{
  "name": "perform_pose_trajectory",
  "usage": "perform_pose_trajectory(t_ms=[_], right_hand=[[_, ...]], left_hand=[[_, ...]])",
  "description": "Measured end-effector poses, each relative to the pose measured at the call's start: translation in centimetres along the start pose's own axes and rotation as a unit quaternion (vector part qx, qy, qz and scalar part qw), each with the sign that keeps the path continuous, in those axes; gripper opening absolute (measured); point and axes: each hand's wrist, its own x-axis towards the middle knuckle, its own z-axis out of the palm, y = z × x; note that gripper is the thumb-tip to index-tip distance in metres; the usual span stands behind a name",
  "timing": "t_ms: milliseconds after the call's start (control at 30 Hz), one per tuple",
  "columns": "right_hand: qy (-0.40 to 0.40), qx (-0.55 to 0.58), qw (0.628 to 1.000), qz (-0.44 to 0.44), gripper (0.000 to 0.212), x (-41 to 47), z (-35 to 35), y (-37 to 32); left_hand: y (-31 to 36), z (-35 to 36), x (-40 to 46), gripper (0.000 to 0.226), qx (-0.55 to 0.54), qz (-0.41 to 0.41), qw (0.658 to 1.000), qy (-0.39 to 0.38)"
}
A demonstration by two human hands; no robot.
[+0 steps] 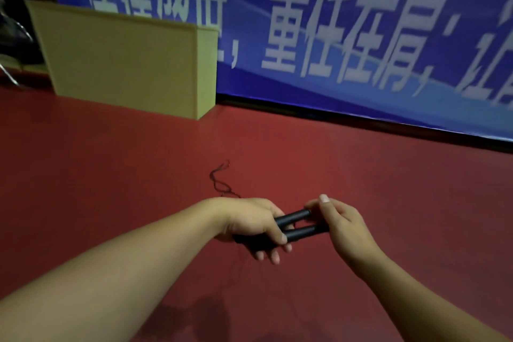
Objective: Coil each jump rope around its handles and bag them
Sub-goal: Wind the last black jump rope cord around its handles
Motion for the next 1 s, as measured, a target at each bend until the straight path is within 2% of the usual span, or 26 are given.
perform_pose_trajectory(t_ms=[100,233,300,433,533,700,800,867,933,1000], right_hand=[[-0.002,-0.005,1.000,-0.024,0.036,-1.2,-0.7,-1.4],[-0.067,-0.027,0.997,-0.011,0.061,-2.4,-1.8,-2.1],[-0.084,-0.040,0.996,0.013,0.055,-2.9,-1.8,-2.2],[-0.069,-0.025,0.996,0.057,0.047,-3.3,-0.9,-2.6],[-0.045,0.008,0.995,0.085,0.046,-2.9,-0.3,-2.8],[0.000,0.091,0.985,0.145,0.045,-2.2,-1.3,-3.0],[0.025,0.099,0.985,0.137,0.045,-1.5,-1.6,-3.3],[0.039,0.095,0.985,0.139,0.046,-1.2,-1.5,-3.4],[0.046,0.108,0.983,0.140,0.046,-1.1,-1.2,-3.5],[0.050,0.123,0.982,0.134,0.046,-1.1,-0.7,-3.8]], left_hand=[[1.8,1.0,-0.9,0.015,-0.012,0.010,0.998,-0.058],[1.9,2.2,-1.8,0.016,-0.043,0.038,0.997,-0.043],[1.6,2.4,-2.2,0.020,-0.060,0.052,0.996,-0.026],[1.1,1.4,-2.7,0.033,-0.101,0.045,0.993,0.033],[1.5,0.7,-2.8,0.031,-0.152,0.029,0.986,0.057],[2.3,0.0,-1.8,0.022,-0.270,0.064,0.939,0.204],[2.4,1.5,-0.4,0.013,-0.385,0.101,0.871,0.287],[2.1,2.8,0.5,0.023,-0.454,0.119,0.830,0.300],[1.6,4.4,0.8,0.045,-0.472,0.109,0.830,0.275],[1.3,5.9,0.8,0.062,-0.435,0.073,0.863,0.248]])
